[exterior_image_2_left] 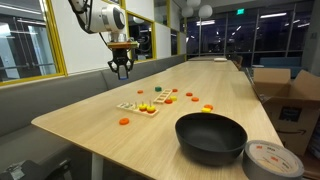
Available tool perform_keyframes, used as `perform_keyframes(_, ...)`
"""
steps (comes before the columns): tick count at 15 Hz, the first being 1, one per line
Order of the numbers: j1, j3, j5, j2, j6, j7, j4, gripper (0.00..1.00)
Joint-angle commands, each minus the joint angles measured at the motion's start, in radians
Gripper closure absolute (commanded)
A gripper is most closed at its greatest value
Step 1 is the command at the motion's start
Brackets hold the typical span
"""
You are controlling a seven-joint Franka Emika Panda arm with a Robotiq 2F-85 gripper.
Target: Put the round blue block on the table
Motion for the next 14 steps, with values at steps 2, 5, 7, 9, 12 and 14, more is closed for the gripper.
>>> perform_keyframes(2,0.006,-0.003,-0.002,0.092,-0.022,-0.023,0.111,0.74)
perform_keyframes(5,0.005,-0.006,0.001,0.138,-0.032,-0.028,0.144,0.74)
perform_keyframes(7,0.004,-0.006,0.004,0.165,-0.038,-0.030,0.162,0.74)
perform_keyframes(9,0.003,-0.006,0.006,0.186,-0.040,-0.031,0.176,0.74)
perform_keyframes(12,0.003,-0.006,0.007,0.213,-0.045,-0.034,0.194,0.74)
perform_keyframes(14,0.003,-0.003,0.009,0.228,-0.049,-0.037,0.207,0.74)
